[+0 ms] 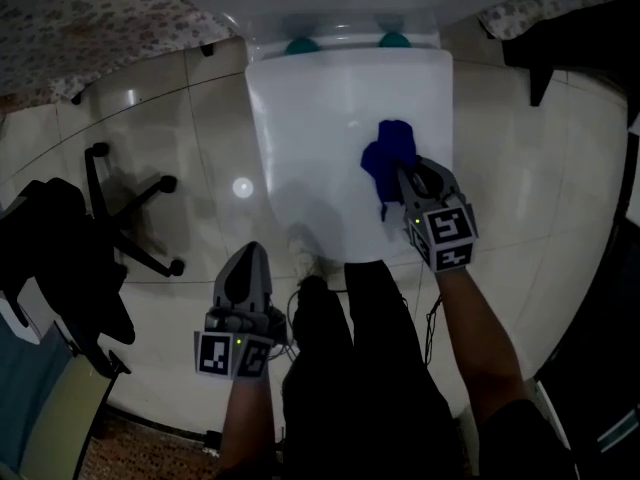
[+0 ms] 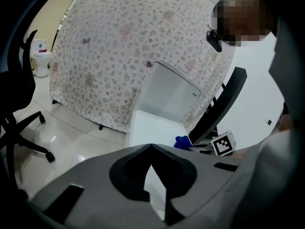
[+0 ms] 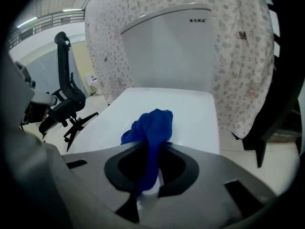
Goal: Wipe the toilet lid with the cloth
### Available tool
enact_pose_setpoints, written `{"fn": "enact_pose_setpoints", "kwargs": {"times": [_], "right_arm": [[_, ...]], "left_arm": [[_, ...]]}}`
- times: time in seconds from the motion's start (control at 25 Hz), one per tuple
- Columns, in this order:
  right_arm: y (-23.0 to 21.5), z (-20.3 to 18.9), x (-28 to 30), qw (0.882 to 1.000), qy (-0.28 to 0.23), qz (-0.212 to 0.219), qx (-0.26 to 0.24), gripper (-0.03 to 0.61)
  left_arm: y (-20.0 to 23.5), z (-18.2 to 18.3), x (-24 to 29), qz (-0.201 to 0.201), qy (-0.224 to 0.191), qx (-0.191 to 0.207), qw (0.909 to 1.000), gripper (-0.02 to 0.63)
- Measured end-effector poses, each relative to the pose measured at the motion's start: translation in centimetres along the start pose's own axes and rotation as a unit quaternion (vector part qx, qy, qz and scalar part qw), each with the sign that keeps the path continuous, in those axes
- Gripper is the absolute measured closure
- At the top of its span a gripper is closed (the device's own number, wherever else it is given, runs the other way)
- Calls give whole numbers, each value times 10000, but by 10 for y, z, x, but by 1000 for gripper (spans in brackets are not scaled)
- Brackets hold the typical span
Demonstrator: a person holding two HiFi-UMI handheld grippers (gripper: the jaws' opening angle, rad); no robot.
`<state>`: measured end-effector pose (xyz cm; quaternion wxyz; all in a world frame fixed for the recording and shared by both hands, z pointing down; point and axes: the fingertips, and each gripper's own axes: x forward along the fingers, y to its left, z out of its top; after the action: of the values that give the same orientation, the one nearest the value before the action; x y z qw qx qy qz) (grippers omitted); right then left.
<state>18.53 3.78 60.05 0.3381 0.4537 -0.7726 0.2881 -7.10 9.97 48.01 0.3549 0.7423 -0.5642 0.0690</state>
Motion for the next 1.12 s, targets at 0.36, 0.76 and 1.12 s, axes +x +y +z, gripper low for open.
{"fn": "enact_pose_setpoints", "kwargs": {"times": [0.36, 0.76, 1.12], "right_arm": [[-92, -39, -45, 9953, 112, -887, 377, 518], [-70, -14, -69, 9907, -516, -806, 966, 520], [179, 27, -39, 9817, -690, 1550, 863, 520]], "left_arm": [[-30, -10, 13, -320, 196, 136, 9992, 621], [-28, -15, 0, -279, 66, 45, 9996, 621], [4, -8, -45, 80, -192, -27, 9998, 621]]}}
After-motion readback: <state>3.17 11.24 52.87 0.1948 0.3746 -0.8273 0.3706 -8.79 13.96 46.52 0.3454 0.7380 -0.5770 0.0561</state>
